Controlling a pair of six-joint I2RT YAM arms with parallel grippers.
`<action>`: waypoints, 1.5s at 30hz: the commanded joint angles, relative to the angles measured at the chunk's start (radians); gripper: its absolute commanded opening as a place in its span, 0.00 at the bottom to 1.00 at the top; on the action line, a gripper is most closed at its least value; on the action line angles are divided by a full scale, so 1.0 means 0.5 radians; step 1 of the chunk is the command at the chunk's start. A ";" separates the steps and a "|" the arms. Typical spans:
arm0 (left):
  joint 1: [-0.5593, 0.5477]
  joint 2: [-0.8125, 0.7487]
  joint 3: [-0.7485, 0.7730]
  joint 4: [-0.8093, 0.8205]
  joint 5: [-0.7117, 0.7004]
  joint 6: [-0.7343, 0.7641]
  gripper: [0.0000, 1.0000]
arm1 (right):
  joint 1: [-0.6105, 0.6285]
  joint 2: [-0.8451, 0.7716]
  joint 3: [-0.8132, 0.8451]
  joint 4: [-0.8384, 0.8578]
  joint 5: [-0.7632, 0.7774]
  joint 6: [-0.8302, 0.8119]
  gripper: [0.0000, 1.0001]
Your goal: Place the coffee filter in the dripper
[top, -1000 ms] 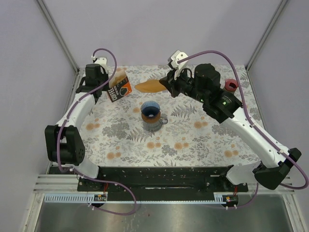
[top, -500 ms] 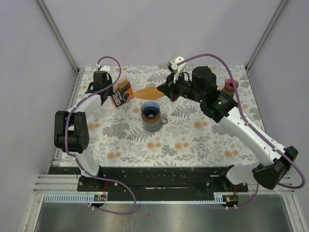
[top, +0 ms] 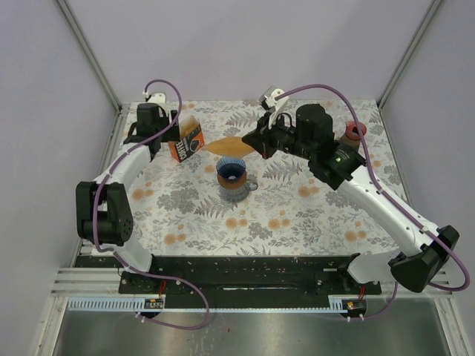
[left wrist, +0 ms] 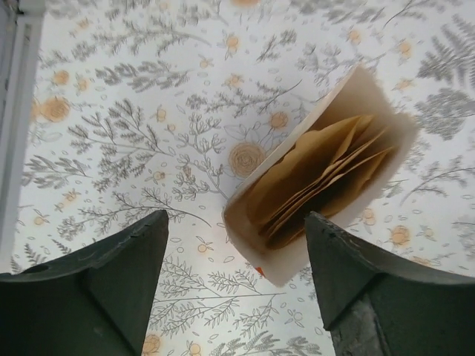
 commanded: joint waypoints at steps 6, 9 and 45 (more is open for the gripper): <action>0.006 -0.573 0.370 -0.428 0.593 0.082 0.83 | -0.019 -0.042 0.042 0.020 -0.018 0.184 0.00; -0.012 -0.715 0.441 -0.685 1.019 0.235 0.84 | -0.028 0.004 0.061 0.026 -0.049 0.194 0.00; -0.688 -0.405 0.843 -1.432 1.042 0.491 0.00 | -0.347 0.449 0.024 0.219 -0.736 0.037 0.18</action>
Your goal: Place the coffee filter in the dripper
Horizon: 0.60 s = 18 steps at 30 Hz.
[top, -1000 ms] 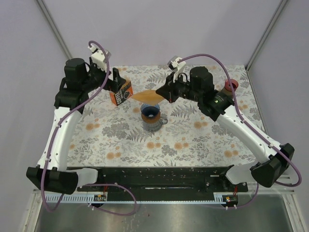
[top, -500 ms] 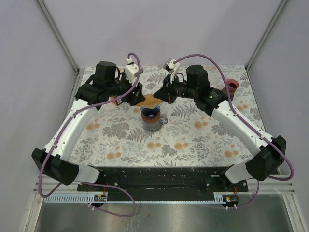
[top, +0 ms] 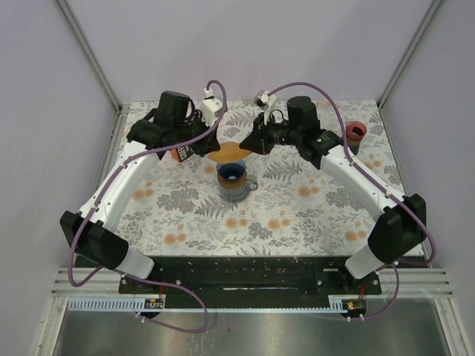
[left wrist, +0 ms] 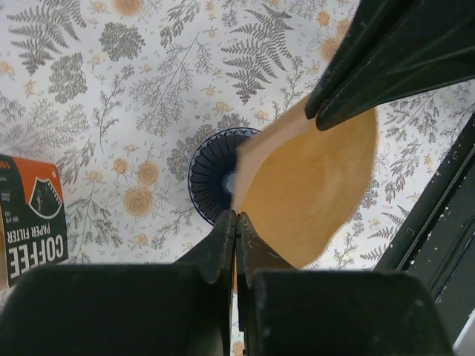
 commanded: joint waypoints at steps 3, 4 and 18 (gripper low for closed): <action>-0.005 0.015 0.097 0.025 -0.249 -0.316 0.00 | -0.012 0.028 0.074 0.088 0.092 -0.054 0.30; -0.008 0.015 0.070 0.025 -0.252 -0.362 0.00 | -0.012 0.018 0.074 0.100 0.122 -0.058 0.36; -0.124 0.045 -0.053 -0.067 -0.510 -0.648 0.00 | 0.015 -0.316 -0.217 0.395 0.451 0.001 0.50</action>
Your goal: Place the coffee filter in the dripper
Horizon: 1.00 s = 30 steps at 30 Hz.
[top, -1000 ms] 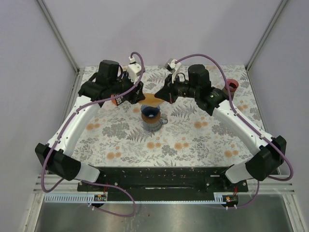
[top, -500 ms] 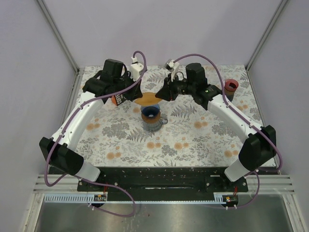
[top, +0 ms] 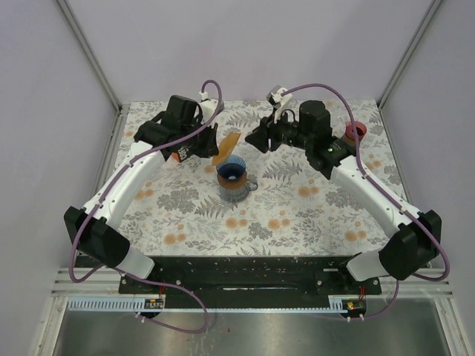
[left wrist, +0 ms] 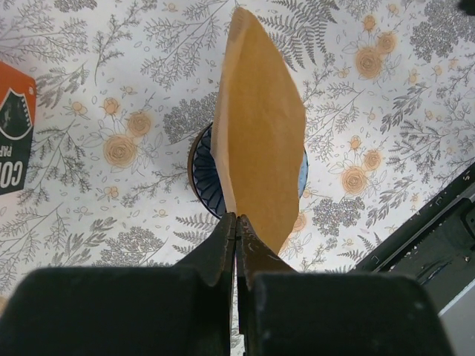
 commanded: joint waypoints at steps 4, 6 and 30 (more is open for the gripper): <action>-0.063 0.022 -0.109 0.049 -0.102 -0.086 0.00 | 0.094 -0.054 -0.042 0.265 -0.044 0.028 0.34; -0.063 0.035 -0.142 0.092 -0.102 -0.105 0.00 | 0.137 0.026 0.013 0.137 -0.050 0.009 0.27; -0.063 0.078 -0.241 0.282 -0.173 -0.188 0.00 | 0.336 0.542 0.353 -0.576 0.324 -0.203 0.00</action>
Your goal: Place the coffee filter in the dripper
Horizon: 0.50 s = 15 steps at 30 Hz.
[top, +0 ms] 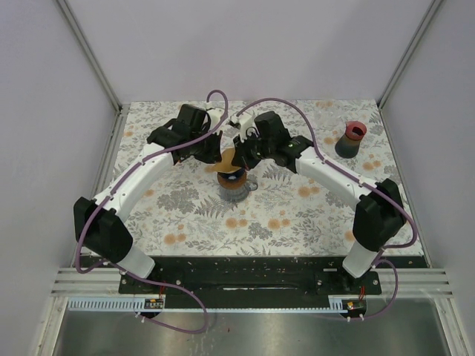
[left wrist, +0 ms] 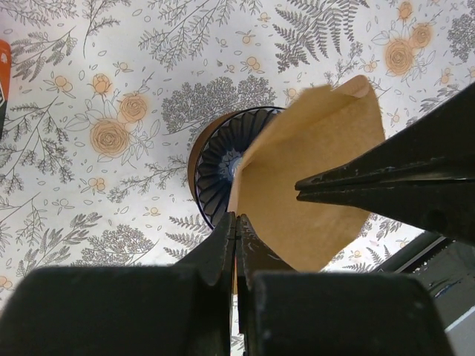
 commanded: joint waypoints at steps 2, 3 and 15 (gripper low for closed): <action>0.001 -0.007 -0.023 0.107 -0.028 -0.047 0.00 | 0.056 0.067 0.174 -0.266 0.192 -0.109 0.00; 0.004 -0.007 -0.023 0.110 -0.031 -0.050 0.00 | 0.059 0.083 0.193 -0.293 0.192 -0.109 0.00; 0.197 -0.074 0.066 0.068 0.242 -0.050 0.47 | 0.083 0.172 0.279 -0.383 0.196 -0.124 0.00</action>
